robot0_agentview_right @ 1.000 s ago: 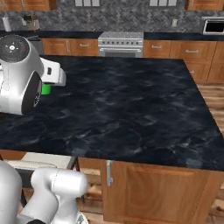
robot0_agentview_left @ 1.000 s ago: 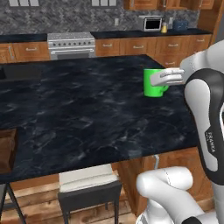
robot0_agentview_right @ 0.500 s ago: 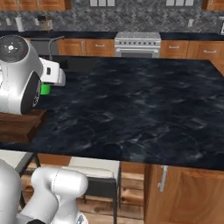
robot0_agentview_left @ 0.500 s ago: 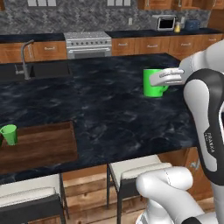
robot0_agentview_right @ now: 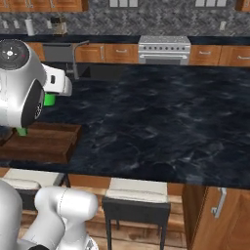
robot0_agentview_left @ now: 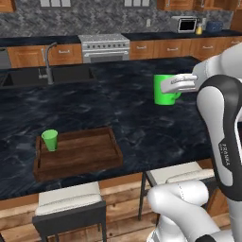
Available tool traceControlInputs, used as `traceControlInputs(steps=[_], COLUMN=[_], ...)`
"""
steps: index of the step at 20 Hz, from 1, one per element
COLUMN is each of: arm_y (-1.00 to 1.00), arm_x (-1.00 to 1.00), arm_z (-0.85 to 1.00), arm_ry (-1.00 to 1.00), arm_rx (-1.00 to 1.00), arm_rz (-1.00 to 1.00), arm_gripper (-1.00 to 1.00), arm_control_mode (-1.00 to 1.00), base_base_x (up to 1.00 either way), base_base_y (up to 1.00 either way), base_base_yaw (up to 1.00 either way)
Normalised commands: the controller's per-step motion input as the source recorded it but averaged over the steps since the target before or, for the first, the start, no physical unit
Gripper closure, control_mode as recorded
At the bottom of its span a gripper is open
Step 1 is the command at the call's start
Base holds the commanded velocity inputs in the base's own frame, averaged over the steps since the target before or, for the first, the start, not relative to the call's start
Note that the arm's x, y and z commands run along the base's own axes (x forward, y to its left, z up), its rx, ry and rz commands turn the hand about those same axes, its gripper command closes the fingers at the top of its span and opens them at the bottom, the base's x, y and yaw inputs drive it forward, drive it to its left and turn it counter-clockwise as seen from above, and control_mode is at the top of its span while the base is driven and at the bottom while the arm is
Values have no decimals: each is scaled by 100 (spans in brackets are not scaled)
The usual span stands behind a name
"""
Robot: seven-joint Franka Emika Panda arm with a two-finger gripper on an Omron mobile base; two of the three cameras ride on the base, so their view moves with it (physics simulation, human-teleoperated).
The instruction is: There is a tray on the dining counter. Grab the cup, mug, and pitcher and place them on the tray. The pitcher may be placed next to the tray if it cannot fit the tray.
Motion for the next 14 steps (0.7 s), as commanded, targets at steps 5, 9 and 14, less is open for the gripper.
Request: traceControlInputs(steps=[5,9,14], arm_y=[0,0,0], arm_x=[0,0,0], arm_z=[0,0,0], arm_ry=[0,0,0], arm_rx=[0,0,0], arm_rz=[0,0,0], arm_gripper=[100,100,100], arm_control_mode=[100,100,100], base_base_x=[17,34,40], base_base_y=[51,47,34], base_base_yaw=[-3,-4,-5])
